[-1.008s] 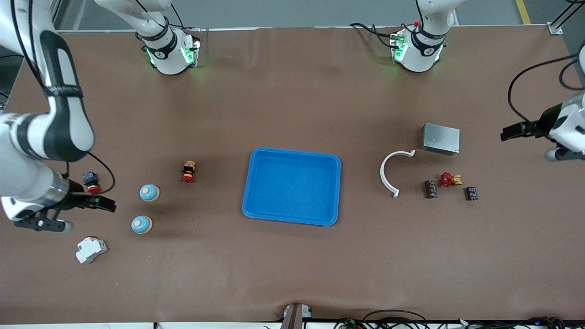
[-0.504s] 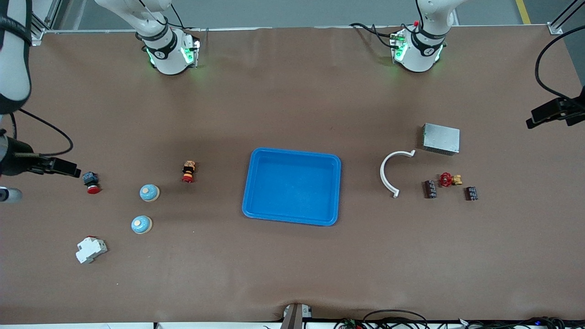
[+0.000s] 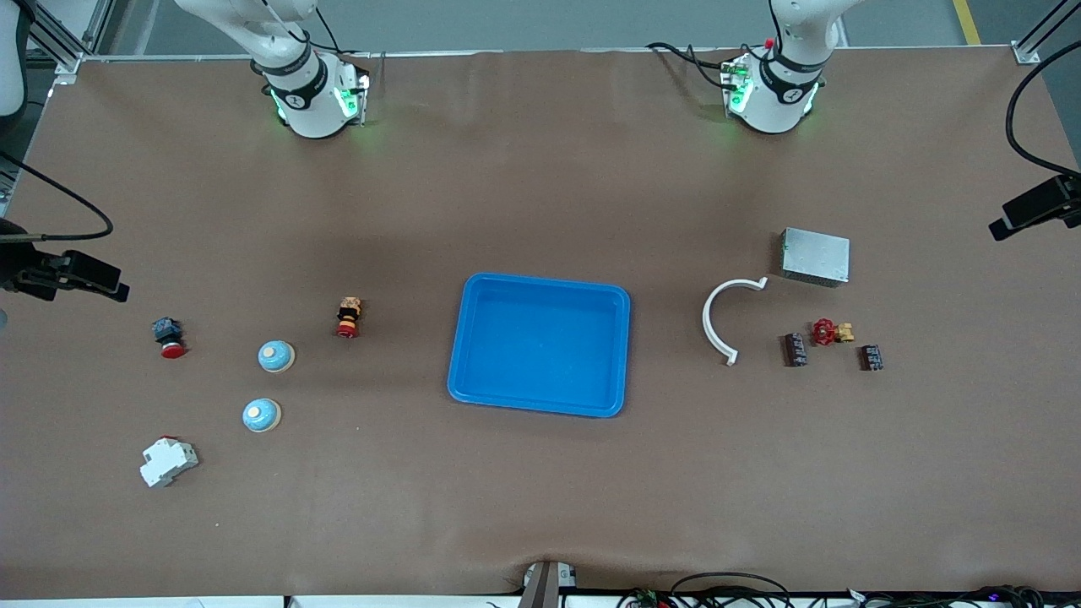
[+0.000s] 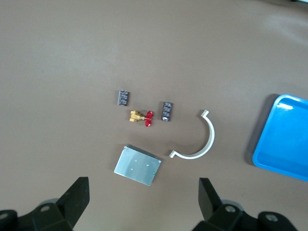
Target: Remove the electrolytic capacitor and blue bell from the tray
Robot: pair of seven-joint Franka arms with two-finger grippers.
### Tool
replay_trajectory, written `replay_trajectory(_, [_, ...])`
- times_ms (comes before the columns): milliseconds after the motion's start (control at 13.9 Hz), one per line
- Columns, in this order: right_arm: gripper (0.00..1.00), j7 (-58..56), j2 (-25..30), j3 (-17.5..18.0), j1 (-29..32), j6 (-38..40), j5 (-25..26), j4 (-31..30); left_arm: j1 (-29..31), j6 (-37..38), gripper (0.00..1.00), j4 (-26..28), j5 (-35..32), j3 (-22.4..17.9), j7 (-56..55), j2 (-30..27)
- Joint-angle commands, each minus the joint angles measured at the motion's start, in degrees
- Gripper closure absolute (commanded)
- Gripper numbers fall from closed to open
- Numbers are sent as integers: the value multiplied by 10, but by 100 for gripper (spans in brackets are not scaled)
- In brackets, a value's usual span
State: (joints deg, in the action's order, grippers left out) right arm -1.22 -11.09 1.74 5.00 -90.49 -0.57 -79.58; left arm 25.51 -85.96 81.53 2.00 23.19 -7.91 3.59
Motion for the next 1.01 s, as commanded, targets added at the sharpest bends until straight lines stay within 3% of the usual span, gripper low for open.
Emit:
replay_trajectory(0, [0,-5,46,2,-1,9,-5,-37,0,13,0,-16,5,6,-5,5])
replay_trajectory(288, [0,-4,65,2,-3,24,-6,-38,-8,11,0,-16,1,5,-3,1])
replay_trajectory(360, [0,-4,69,2,-3,25,-6,-39,-40,11,0,-15,1,-8,-6,-1])
replay_trajectory(720, [0,-4,70,2,-3,25,-6,-44,-197,17,0,-13,-3,-182,-4,-11])
replay_trajectory(792, [0,-4,70,2,-2,24,-6,-45,-218,18,0,-9,-3,-204,-4,-13])
replay_trajectory(936, [0,-4,70,1,-3,22,-6,-47,-223,18,0,5,-3,-206,-3,-20])
